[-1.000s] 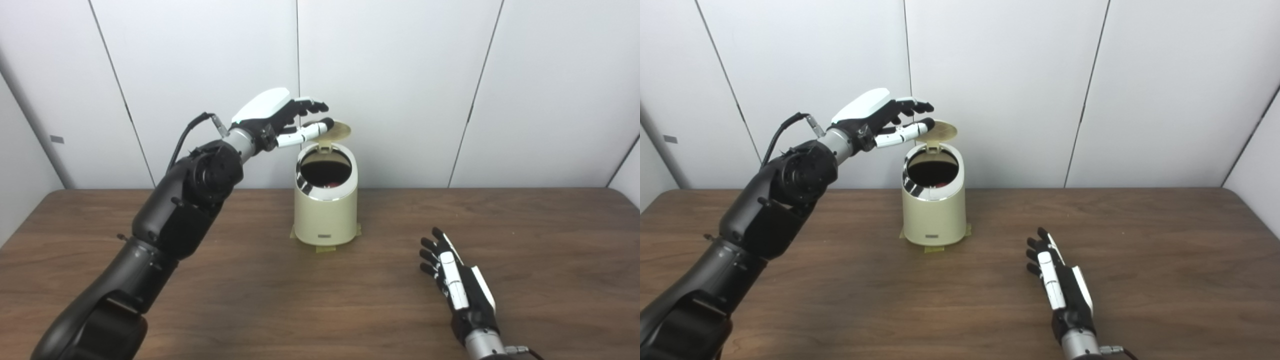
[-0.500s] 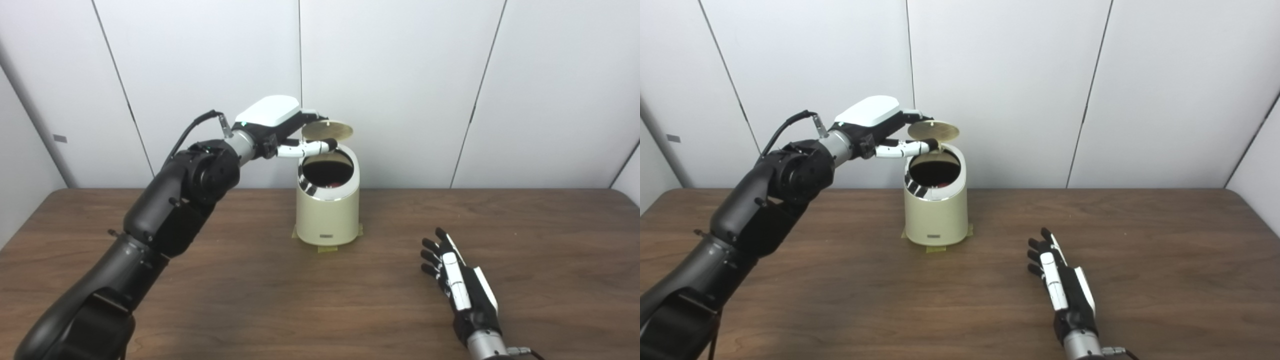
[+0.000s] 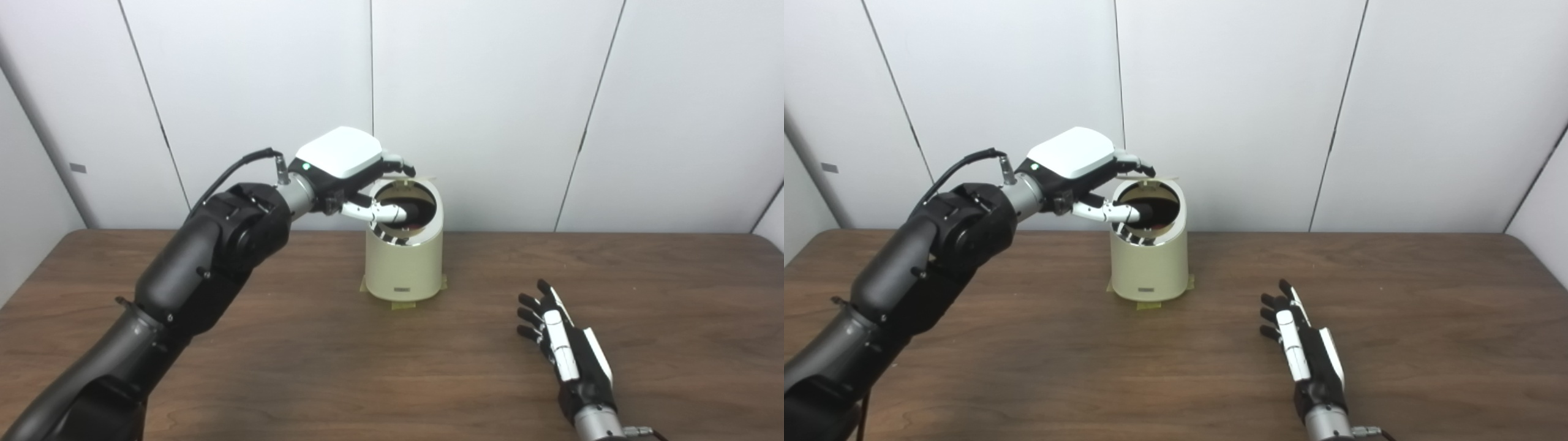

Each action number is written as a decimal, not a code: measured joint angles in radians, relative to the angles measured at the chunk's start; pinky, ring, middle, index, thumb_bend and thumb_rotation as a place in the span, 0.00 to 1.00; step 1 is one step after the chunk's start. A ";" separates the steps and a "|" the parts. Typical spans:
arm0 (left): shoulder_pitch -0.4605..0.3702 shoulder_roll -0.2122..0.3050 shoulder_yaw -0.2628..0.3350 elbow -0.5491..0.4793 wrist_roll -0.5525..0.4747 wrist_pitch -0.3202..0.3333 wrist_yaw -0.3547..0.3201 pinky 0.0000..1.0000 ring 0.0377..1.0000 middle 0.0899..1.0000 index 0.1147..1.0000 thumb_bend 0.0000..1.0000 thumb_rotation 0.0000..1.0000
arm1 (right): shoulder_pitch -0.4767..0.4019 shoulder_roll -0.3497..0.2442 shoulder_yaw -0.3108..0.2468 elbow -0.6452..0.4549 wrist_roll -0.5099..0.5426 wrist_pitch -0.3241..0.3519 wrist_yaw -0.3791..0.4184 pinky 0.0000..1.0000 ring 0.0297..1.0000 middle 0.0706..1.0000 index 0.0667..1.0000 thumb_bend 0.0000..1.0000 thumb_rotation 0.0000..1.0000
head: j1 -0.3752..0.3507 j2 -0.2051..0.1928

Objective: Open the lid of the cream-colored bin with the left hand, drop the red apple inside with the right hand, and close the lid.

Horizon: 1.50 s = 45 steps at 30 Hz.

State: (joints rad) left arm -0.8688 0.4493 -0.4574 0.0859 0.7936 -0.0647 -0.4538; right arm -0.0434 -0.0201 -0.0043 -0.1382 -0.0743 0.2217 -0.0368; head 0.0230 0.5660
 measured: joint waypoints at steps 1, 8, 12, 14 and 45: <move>0.002 0.001 -0.002 -0.003 0.010 -0.007 -0.006 0.83 0.85 0.81 0.81 0.55 0.88 | -0.001 -0.001 0.000 0.001 -0.001 0.000 0.000 0.80 0.86 0.86 0.96 0.51 1.00 | -0.002 0.000; 0.017 0.003 -0.022 -0.037 0.104 -0.034 -0.056 0.92 0.86 0.82 0.83 0.55 0.96 | -0.002 -0.002 0.000 0.002 -0.007 0.000 -0.001 0.79 0.85 0.85 0.96 0.50 1.00 | -0.002 0.011; 0.033 0.002 -0.042 -0.049 0.156 -0.034 -0.076 0.94 0.87 0.84 0.85 0.56 0.98 | -0.002 -0.004 0.001 0.000 -0.023 0.001 -0.002 0.78 0.85 0.85 0.96 0.51 1.00 | -0.003 0.014; 0.045 -0.001 -0.047 -0.058 0.178 -0.029 -0.108 0.96 0.90 0.86 0.86 0.57 0.99 | -0.001 -0.005 0.001 -0.005 -0.027 0.006 -0.001 0.79 0.86 0.85 0.96 0.51 1.00 | -0.008 0.018; 0.069 -0.036 -0.106 -0.097 0.413 0.003 -0.225 0.97 0.95 0.89 0.87 0.66 1.00 | 0.008 -0.010 -0.001 -0.042 -0.062 0.049 -0.003 0.78 0.86 0.79 0.95 0.53 1.00 | -0.017 0.040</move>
State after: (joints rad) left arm -0.8002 0.4131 -0.5635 -0.0114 1.2070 -0.0622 -0.6789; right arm -0.0355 -0.0301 -0.0053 -0.1797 -0.1364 0.2704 -0.0393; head 0.0061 0.6059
